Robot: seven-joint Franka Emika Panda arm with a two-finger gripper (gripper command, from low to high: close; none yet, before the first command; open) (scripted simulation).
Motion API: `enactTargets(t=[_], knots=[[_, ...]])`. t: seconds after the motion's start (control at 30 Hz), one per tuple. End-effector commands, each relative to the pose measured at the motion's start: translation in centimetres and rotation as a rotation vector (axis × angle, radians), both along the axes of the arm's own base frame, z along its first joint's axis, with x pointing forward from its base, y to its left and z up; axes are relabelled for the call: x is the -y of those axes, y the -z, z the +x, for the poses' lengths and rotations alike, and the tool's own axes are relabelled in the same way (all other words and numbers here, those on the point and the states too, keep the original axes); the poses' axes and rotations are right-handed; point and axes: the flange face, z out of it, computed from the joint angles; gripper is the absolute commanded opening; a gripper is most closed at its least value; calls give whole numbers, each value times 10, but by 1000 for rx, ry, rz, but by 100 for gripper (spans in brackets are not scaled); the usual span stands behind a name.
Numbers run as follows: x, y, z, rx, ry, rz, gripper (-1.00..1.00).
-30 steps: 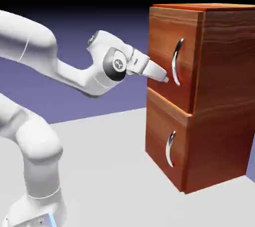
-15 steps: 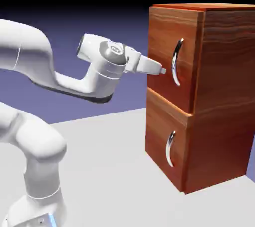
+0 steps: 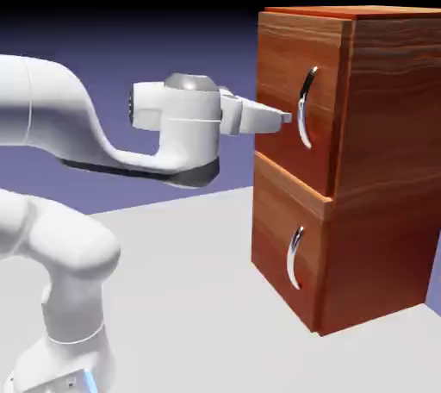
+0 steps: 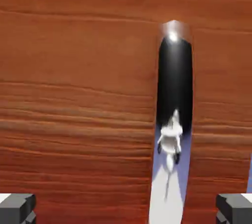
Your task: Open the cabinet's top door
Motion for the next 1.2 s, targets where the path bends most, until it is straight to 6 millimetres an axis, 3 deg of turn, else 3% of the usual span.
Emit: enactTargets(t=[0.0,0.2,0.37,0.4,0.43,0.8,1.17], knots=[[3,1,0,15,-3,5,0],[23,6,2,100,-29,40,0],[21,7,52,104,-30,41,0],[21,7,52,104,-30,41,-100],[21,7,52,104,-30,41,-100],[-20,7,-11,109,227,28,-100],[-70,7,-57,112,458,16,-100]])
